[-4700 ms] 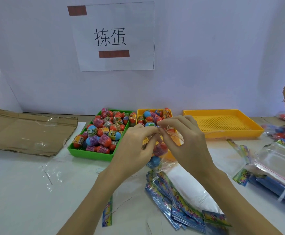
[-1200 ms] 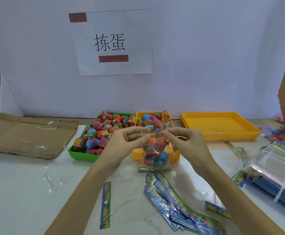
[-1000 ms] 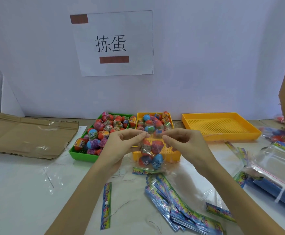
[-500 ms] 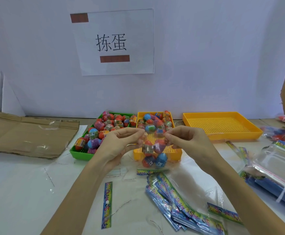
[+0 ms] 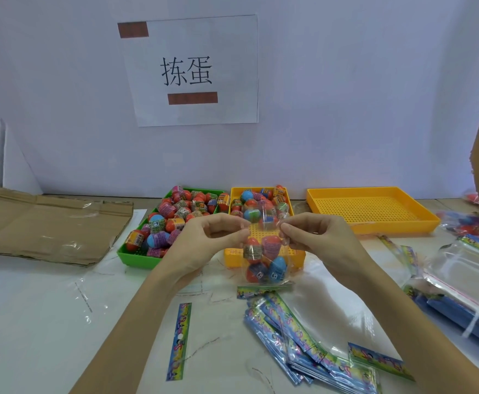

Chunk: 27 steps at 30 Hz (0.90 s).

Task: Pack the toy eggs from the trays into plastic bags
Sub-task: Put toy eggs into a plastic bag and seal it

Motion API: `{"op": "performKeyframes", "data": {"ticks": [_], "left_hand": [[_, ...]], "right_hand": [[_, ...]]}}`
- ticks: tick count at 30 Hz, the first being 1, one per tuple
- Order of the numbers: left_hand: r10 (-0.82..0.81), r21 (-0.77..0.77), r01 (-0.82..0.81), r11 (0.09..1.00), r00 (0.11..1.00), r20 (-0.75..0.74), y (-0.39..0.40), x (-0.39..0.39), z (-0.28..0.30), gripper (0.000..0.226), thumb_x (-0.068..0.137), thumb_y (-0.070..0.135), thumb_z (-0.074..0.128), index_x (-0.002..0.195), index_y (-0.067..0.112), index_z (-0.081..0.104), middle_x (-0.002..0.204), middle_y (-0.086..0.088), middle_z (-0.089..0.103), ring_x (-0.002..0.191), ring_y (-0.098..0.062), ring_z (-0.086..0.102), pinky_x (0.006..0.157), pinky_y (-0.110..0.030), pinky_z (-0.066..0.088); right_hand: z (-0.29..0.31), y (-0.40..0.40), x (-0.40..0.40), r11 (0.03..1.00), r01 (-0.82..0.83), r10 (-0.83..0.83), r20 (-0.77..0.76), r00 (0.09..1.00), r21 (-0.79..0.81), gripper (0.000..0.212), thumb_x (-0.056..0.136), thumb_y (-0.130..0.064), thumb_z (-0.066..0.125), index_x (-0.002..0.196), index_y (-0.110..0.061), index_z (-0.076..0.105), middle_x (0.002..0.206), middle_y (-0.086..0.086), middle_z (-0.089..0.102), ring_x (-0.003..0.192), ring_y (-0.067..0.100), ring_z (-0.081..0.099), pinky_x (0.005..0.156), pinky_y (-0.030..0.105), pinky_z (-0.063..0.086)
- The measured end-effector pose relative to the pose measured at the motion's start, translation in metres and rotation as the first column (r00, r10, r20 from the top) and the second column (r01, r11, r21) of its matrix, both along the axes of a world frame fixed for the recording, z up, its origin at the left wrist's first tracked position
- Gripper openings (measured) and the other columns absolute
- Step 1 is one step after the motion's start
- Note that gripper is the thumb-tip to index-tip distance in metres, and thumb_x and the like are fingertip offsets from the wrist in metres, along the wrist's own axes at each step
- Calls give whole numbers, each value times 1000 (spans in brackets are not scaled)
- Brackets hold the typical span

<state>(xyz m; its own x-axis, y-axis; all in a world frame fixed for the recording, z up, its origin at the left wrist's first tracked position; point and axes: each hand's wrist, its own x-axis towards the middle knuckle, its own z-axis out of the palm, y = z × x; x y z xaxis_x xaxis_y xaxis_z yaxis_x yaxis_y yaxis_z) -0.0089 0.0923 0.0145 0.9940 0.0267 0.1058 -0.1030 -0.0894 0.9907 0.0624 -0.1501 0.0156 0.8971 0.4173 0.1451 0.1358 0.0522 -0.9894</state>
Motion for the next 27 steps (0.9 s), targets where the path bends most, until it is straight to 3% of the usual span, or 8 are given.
{"op": "performKeyframes", "data": {"ticks": [5,12,20,27], "left_hand": [[68,-96,-71,993,997,-33,0,2,-3,25,72,28,91,92,16,83,95,-7,80,88,-16,75,76,-20,57],[28,-282,-45,958,998,-63,4,6,-4,20,64,26,91,77,15,82,74,-4,74,68,-11,69,67,-21,58],[53,-226,-45,973,998,28,11,3,-1,30,68,22,89,94,8,83,97,-16,79,90,-24,77,79,-26,61],[62,-93,-51,994,990,128,9,-1,5,23,76,19,85,98,12,84,98,-15,80,96,-30,77,82,-26,61]], "right_hand": [[0,1,0,1000,-21,21,-16,1000,21,12,83,-18,81,92,-10,83,86,17,77,77,19,73,73,23,60],[3,-2,2,998,-55,55,17,998,25,23,80,-30,82,100,-18,83,92,15,78,85,21,75,75,22,58],[2,-5,5,997,-76,76,62,995,-3,26,80,-36,82,101,-22,83,92,11,79,87,17,75,73,20,57],[0,-9,11,996,-90,89,111,990,9,23,84,-30,82,105,-21,82,100,11,79,94,21,75,78,22,58]]}}
